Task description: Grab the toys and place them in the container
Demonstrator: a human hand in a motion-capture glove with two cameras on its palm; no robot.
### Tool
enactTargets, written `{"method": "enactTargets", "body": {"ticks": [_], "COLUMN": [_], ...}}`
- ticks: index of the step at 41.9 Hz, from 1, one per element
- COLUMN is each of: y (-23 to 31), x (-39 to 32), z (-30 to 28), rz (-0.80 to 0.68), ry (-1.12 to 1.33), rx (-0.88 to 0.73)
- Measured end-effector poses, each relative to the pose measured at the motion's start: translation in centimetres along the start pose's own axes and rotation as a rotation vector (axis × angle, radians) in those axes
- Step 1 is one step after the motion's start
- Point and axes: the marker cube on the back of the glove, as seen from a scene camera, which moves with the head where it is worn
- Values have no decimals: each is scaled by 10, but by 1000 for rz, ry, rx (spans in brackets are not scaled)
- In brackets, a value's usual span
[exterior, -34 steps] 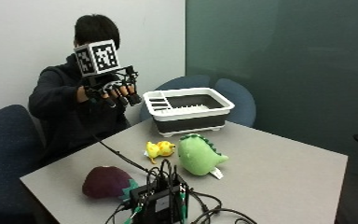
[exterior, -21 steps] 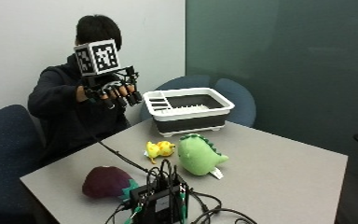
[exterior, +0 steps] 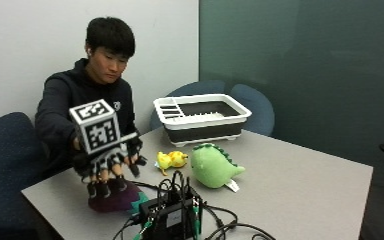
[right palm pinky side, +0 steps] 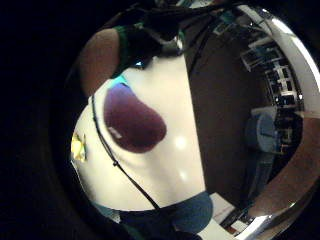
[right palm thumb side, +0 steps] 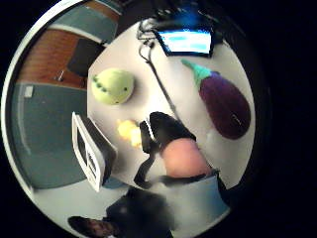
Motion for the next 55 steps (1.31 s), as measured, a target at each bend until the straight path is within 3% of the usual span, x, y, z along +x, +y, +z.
{"method": "enactTargets", "body": {"ticks": [8,13,19,27,32,39,44,48,55], "y": [-3,-2,1,11,27,89,101,151,181], "x": [19,23,19,3,-24,-129,-214,-295,-403], "z": [67,80,82,66,28,-83,-159,-171,-142], "rz": [116,89,38,-30,-114,-281,-469,-652,-759], "ry": [-61,-50,-3,29,2,-125,-195,-275,-262], "rx": [-66,96,291,337,373,547,642,583,470]}}
